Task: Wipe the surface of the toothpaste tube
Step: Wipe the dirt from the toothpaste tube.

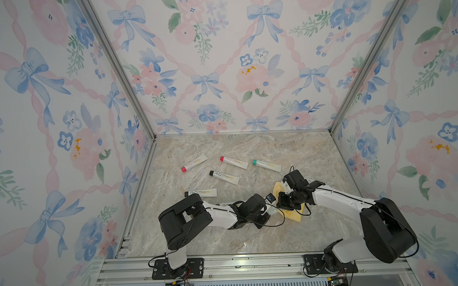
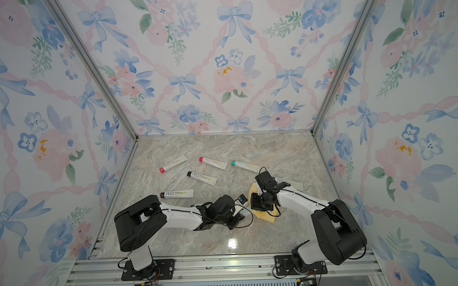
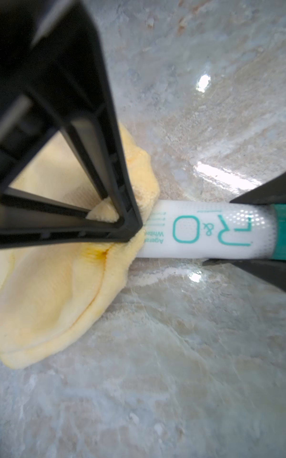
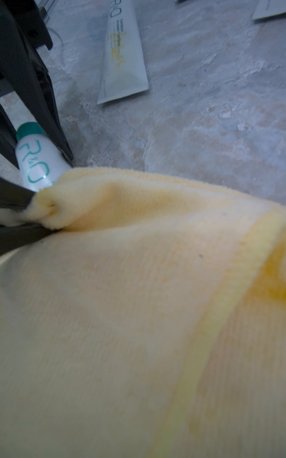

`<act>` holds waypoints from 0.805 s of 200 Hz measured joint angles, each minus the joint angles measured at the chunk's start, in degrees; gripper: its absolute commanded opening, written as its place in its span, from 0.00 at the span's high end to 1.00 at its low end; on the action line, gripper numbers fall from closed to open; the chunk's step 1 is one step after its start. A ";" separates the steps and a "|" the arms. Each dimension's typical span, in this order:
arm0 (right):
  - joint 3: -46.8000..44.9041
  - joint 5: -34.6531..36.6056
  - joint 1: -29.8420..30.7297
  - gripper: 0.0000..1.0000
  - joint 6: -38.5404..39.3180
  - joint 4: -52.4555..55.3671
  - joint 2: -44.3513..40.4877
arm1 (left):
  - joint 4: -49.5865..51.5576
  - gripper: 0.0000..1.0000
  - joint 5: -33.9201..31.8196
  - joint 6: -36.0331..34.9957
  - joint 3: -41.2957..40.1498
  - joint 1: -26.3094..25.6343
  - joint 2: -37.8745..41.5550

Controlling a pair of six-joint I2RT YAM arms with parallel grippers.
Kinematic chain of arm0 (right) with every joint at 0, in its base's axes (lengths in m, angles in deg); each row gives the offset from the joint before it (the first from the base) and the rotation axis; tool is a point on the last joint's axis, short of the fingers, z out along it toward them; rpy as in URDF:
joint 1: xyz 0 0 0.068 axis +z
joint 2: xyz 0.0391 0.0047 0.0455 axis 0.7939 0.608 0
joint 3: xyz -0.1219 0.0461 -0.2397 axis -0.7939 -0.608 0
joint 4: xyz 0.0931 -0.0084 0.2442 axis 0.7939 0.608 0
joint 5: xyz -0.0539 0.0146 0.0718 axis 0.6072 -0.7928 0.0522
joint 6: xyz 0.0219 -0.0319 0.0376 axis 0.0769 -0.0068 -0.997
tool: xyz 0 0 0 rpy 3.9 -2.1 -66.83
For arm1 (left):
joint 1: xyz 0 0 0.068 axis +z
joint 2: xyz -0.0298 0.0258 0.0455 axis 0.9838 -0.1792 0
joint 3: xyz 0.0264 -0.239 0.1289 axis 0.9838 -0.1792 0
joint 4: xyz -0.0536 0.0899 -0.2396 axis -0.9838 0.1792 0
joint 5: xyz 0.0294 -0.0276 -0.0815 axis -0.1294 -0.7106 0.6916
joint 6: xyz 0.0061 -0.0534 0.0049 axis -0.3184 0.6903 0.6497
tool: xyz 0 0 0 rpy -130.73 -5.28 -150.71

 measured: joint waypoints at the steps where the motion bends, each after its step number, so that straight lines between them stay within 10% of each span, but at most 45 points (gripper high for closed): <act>1: 0.00 -0.09 -0.09 0.87 0.00 0.00 -0.02 | 0.00 0.79 0.00 0.00 0.00 0.00 0.00; 67: -0.37 1.92 -9.92 0.87 2.47 2.40 0.50 | 0.00 0.79 0.00 -0.02 0.00 0.00 0.00; 161: 0.13 1.46 -0.22 0.87 0.68 -0.79 0.35 | 0.09 0.78 0.04 -0.04 0.00 0.22 0.02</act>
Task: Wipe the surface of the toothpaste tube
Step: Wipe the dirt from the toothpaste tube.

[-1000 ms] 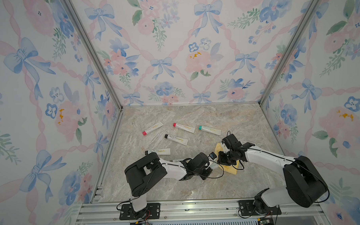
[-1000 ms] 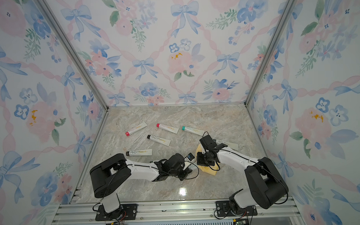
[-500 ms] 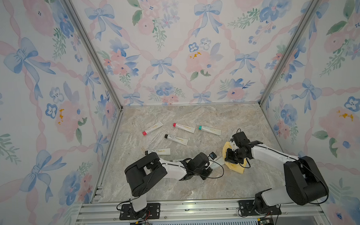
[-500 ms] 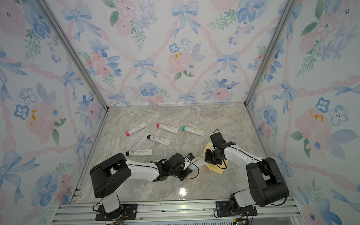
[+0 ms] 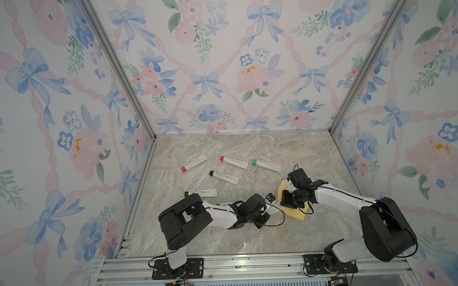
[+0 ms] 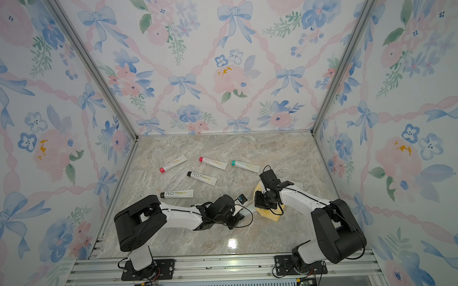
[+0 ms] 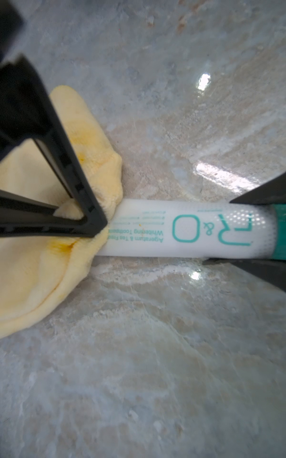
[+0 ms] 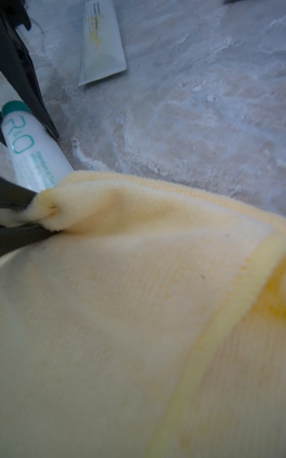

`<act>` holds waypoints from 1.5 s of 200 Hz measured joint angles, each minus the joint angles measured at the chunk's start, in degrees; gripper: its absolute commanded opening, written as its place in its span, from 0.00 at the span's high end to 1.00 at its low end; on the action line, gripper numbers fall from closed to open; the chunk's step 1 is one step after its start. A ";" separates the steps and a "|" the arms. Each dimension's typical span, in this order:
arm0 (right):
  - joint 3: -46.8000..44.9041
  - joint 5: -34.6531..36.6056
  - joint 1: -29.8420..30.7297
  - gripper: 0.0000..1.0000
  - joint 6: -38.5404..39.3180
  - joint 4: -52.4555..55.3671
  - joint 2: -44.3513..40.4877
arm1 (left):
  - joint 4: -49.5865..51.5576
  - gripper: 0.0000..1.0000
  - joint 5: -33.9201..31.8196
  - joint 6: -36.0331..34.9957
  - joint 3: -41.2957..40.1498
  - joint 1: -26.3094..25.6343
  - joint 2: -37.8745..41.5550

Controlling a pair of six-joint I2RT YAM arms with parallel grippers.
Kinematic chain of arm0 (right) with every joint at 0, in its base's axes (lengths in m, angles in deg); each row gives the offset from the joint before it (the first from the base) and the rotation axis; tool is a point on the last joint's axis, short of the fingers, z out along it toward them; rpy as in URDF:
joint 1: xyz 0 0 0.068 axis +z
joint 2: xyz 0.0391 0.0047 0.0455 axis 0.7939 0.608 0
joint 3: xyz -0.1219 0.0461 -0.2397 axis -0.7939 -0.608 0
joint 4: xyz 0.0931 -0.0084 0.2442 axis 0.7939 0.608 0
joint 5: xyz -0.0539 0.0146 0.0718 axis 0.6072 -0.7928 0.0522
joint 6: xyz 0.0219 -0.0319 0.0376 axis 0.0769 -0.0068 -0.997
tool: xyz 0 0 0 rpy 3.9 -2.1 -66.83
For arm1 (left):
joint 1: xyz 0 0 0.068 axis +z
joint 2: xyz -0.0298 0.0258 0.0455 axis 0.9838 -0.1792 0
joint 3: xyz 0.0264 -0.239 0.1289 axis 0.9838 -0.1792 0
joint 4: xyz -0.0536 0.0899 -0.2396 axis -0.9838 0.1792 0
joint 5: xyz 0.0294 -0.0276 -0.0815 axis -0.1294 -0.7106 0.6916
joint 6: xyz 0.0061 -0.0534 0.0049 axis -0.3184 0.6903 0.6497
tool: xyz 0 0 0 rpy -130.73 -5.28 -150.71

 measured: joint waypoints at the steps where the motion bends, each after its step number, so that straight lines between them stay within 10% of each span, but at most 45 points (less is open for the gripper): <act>1: 0.00 -0.11 0.09 0.87 -0.07 -0.04 0.00 | 0.00 0.78 0.00 0.00 0.00 0.00 0.00; 300: 1.46 -2.84 1.31 0.87 -1.68 -0.81 2.10 | -0.02 0.78 -0.07 0.90 0.00 0.11 0.00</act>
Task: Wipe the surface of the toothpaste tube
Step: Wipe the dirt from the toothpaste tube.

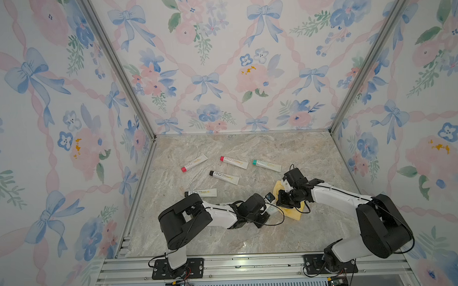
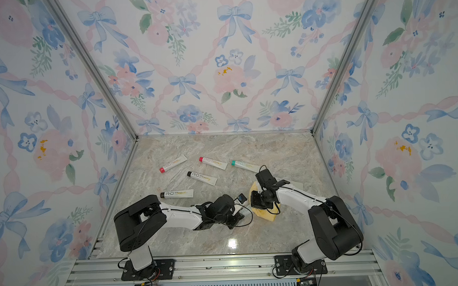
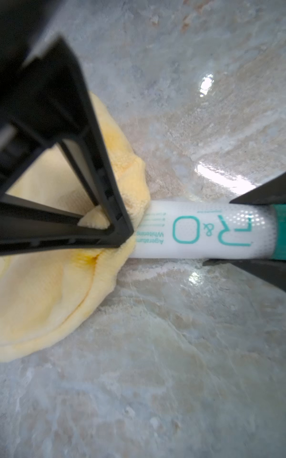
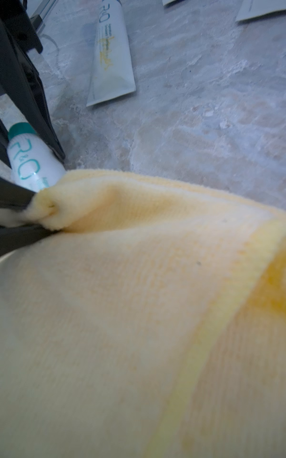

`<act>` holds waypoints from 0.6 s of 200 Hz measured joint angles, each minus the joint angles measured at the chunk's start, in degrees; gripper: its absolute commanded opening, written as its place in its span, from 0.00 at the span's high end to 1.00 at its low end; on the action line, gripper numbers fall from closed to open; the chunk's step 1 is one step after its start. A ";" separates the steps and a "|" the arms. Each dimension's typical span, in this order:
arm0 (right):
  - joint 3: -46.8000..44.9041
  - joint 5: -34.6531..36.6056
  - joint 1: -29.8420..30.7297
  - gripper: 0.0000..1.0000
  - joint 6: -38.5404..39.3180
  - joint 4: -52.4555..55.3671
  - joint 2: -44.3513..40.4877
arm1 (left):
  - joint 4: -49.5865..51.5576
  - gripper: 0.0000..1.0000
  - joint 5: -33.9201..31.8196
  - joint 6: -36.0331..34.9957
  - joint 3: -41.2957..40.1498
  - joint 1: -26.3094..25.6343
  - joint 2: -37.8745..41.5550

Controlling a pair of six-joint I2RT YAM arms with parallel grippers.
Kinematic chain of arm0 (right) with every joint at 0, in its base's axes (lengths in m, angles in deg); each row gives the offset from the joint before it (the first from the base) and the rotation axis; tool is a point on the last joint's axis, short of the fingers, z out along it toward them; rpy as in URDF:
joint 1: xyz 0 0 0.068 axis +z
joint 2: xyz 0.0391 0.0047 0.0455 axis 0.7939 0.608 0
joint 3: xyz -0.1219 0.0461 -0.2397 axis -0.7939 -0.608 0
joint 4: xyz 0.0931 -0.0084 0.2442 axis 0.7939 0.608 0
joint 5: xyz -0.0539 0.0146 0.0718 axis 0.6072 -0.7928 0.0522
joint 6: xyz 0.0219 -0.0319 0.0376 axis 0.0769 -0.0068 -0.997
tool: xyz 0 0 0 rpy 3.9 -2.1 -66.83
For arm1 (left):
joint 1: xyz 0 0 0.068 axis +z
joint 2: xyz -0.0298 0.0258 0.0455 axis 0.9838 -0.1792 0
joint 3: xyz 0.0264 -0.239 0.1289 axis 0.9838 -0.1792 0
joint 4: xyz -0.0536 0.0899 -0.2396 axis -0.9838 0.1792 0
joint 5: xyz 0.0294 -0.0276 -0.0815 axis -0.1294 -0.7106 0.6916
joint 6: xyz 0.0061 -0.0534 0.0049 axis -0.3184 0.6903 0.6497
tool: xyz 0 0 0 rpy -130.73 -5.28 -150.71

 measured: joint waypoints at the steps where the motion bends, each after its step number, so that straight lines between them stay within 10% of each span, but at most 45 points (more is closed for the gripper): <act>1: 0.00 -0.07 0.02 0.87 -0.04 -0.04 0.00 | 0.00 0.78 0.00 0.00 0.00 0.00 0.00; 120: 0.98 3.26 -4.94 0.87 3.45 3.63 0.07 | -0.35 0.78 0.00 0.13 -0.26 0.04 0.09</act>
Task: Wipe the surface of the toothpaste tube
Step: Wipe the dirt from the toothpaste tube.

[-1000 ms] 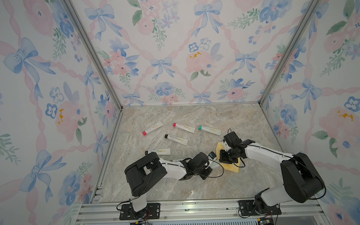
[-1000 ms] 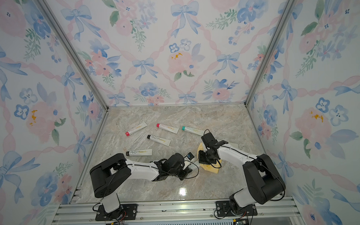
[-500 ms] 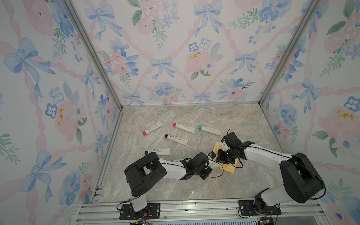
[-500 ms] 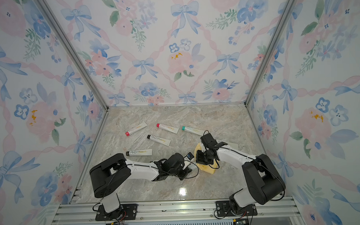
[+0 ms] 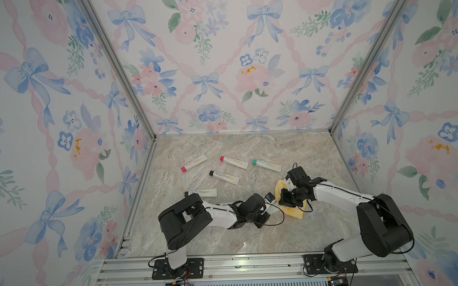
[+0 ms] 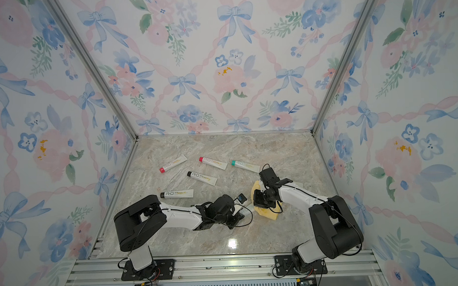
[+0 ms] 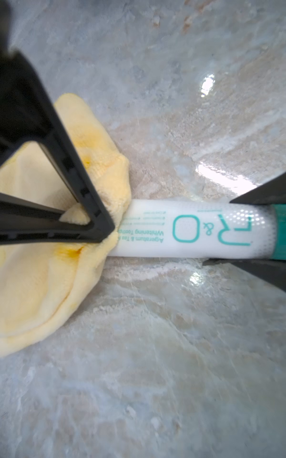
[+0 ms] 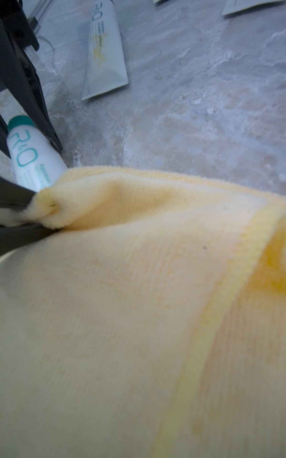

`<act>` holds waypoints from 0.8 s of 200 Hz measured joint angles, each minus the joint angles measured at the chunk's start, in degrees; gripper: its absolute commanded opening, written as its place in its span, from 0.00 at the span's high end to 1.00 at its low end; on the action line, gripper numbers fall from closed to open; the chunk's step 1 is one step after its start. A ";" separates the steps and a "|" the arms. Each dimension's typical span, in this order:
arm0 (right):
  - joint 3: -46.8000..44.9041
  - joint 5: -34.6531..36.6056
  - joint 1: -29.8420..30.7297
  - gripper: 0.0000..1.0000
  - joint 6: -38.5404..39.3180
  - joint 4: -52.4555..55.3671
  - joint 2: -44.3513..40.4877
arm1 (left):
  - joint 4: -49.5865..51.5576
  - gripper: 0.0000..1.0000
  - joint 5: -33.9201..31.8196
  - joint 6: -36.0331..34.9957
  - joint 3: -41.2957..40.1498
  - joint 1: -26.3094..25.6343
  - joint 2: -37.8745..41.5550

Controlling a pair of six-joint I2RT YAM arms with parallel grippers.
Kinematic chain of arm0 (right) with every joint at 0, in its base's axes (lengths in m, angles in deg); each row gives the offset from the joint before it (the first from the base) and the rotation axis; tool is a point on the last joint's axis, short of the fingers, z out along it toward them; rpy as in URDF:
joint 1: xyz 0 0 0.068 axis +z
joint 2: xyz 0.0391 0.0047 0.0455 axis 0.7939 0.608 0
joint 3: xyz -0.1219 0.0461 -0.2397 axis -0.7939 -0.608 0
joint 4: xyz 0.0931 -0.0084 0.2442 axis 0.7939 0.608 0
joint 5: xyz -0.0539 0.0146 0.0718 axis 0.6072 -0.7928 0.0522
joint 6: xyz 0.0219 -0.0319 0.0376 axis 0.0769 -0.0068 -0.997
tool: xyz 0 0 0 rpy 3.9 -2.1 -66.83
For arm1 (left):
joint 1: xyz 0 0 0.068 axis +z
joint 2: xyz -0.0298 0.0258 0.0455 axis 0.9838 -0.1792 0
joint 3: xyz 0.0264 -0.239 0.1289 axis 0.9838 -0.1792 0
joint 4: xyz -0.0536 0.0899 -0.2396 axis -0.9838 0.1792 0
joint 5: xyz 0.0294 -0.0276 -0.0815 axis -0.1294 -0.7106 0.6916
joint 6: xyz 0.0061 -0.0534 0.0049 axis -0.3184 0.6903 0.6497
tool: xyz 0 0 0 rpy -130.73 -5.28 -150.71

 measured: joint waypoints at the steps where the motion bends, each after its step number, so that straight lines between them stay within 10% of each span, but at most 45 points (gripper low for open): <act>1: 0.02 0.22 -0.07 0.87 0.04 0.02 0.00 | 0.00 0.78 0.00 0.00 -0.02 0.00 0.00; 160: 0.61 -2.97 6.64 0.87 -0.96 -1.57 0.39 | 0.11 0.78 -0.13 0.15 -0.02 0.00 0.02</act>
